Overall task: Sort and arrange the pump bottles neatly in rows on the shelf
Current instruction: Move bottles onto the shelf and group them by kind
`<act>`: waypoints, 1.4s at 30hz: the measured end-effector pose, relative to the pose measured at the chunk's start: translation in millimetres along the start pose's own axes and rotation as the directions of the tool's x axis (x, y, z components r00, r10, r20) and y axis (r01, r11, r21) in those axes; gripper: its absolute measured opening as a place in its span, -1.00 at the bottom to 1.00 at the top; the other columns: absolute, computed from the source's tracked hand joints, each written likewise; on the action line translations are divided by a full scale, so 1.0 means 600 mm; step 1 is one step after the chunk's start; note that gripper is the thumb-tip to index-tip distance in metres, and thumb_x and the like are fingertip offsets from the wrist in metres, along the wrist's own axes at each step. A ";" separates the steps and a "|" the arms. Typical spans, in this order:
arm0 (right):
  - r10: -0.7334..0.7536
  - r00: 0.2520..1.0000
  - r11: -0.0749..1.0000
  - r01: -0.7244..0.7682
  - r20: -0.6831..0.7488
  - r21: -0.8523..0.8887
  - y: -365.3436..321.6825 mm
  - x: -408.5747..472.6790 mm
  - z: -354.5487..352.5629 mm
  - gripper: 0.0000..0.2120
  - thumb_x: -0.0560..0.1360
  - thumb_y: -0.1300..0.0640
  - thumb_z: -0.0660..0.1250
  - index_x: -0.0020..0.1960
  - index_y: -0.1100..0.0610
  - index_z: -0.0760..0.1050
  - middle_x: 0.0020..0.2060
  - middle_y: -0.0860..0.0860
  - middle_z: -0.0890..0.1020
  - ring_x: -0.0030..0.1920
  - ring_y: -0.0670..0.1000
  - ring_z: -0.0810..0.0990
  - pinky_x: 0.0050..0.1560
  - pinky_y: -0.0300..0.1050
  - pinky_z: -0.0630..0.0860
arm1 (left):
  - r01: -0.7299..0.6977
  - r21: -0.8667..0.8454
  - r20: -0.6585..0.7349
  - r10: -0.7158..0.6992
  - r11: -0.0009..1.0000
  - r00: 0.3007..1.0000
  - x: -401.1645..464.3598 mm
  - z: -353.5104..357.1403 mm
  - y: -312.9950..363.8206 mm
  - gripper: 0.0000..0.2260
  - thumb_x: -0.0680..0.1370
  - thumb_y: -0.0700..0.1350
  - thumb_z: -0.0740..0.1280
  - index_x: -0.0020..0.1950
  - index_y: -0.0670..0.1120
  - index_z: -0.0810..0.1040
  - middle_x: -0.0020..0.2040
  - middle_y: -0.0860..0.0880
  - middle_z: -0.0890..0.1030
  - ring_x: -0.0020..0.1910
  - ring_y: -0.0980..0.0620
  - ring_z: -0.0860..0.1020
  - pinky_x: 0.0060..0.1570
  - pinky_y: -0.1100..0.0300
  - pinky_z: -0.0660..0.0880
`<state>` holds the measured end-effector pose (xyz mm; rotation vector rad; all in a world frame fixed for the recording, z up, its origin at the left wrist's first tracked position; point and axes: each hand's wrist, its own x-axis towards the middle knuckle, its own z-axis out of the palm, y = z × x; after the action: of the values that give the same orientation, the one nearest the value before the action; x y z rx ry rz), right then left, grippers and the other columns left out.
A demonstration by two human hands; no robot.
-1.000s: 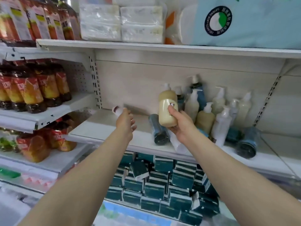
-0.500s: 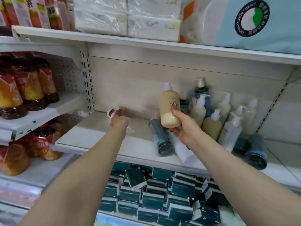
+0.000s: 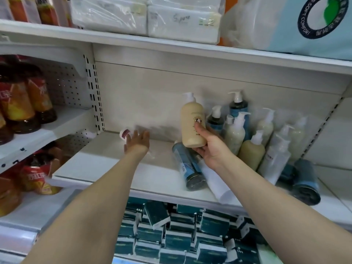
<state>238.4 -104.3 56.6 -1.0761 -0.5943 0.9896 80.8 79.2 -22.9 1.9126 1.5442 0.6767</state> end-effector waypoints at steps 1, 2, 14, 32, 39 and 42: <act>-0.007 1.000 1.000 0.007 0.007 -0.004 0.001 0.001 0.002 -0.59 0.32 0.03 0.53 0.15 -0.04 0.55 0.04 0.02 0.73 0.07 0.07 0.70 0.07 0.01 0.62 | 0.000 0.002 0.007 0.000 1.000 1.000 0.001 0.000 0.001 -0.58 0.69 0.05 -0.10 0.49 0.07 0.32 0.57 -0.05 0.18 0.56 -0.21 0.03 0.48 -0.15 0.09; -0.015 1.000 1.000 0.015 0.014 -0.008 0.002 0.003 0.003 -0.55 0.29 0.02 0.53 0.15 -0.04 0.55 0.03 0.02 0.73 0.08 0.07 0.70 0.11 0.02 0.62 | -0.002 0.007 0.013 0.002 1.000 1.000 0.002 0.002 -0.002 -0.59 0.69 0.05 -0.10 0.47 0.08 0.33 0.56 -0.06 0.20 0.56 -0.21 0.04 0.47 -0.14 0.10; -0.037 0.999 0.999 0.038 0.029 -0.017 0.009 0.010 0.013 -0.60 0.40 0.08 0.51 0.21 -0.01 0.55 0.12 0.05 0.71 0.10 0.06 0.69 0.06 -0.02 0.62 | -0.002 0.181 -0.115 0.024 0.983 0.993 -0.003 -0.030 -0.029 -0.51 0.68 0.18 -0.08 0.41 0.07 0.49 0.59 -0.06 0.19 0.58 -0.12 0.05 0.49 -0.01 0.03; -0.038 0.999 0.999 0.038 0.028 0.016 0.039 -0.025 0.054 -0.51 0.47 0.10 0.49 0.37 0.06 0.50 0.18 0.05 0.68 0.13 0.05 0.67 -0.07 -0.09 0.62 | -0.097 0.081 0.048 0.093 0.992 0.994 -0.052 -0.074 -0.041 -0.36 0.63 0.28 -0.13 0.30 -0.12 0.52 0.38 -0.27 0.43 0.47 -0.18 0.29 0.42 0.00 0.24; -0.038 0.998 0.999 0.037 0.057 0.020 0.054 -0.051 0.071 -0.44 0.44 0.05 0.49 0.41 0.07 0.47 0.21 0.10 0.67 0.08 0.05 0.67 -0.21 -0.15 0.62 | -0.137 0.034 0.055 0.135 0.990 0.989 -0.093 -0.076 -0.052 -0.47 0.71 0.05 -0.12 0.39 -0.17 0.49 0.37 -0.25 0.50 0.48 -0.20 0.21 0.41 0.08 0.22; -0.035 0.997 0.999 0.033 0.064 0.030 0.061 -0.061 0.070 -0.36 0.37 0.01 0.52 0.41 0.10 0.47 0.21 0.11 0.67 0.08 0.05 0.67 -0.21 -0.16 0.61 | -0.132 0.080 0.050 0.128 0.988 0.991 -0.106 -0.074 -0.052 -0.53 0.72 -0.03 -0.12 0.47 -0.16 0.41 0.41 -0.23 0.46 0.47 -0.23 0.21 0.41 -0.01 0.24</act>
<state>174.5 -113.1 41.4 -1.0083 -0.6466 1.0033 15.9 27.6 -15.6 2.0910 1.4508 0.6294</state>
